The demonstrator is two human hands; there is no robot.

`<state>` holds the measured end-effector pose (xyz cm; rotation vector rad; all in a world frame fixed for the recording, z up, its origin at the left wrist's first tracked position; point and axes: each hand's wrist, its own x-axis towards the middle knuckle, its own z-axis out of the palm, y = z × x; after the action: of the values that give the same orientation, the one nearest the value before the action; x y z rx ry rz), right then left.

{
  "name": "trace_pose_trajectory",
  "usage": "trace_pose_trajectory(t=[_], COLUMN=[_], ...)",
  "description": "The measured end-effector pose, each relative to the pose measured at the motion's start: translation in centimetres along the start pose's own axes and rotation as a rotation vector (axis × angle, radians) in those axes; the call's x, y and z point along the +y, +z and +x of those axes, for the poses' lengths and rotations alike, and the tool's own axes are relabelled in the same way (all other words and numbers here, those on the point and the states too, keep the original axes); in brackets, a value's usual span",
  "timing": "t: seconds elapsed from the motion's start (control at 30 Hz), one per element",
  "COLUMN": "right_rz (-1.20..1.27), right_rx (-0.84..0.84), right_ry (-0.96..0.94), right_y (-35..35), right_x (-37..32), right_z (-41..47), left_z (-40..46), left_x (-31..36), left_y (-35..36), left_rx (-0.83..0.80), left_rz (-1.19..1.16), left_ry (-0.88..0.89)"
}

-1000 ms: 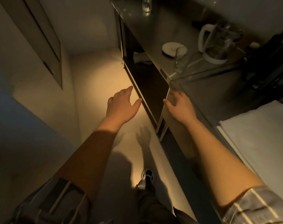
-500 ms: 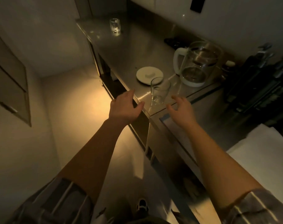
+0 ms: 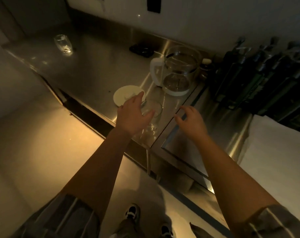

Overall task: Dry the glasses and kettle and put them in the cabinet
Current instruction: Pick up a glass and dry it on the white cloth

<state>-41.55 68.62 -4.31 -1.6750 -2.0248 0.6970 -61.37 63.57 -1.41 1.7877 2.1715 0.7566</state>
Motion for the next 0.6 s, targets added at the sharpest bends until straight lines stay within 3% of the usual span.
trace_pose_trajectory(t=[0.3, 0.6], right_rz=[-0.068, -0.105], right_rx=[0.195, 0.28], right_ry=[0.199, 0.292], right_y=[-1.1, -3.0], right_x=[-1.0, 0.1], right_z=[-0.1, -1.9], left_z=[5.6, 6.5], left_x=[1.4, 3.4], left_y=[0.4, 2.3], left_rx=[-0.109, -0.169], left_rz=[-0.028, -0.069], left_ry=[0.242, 0.397])
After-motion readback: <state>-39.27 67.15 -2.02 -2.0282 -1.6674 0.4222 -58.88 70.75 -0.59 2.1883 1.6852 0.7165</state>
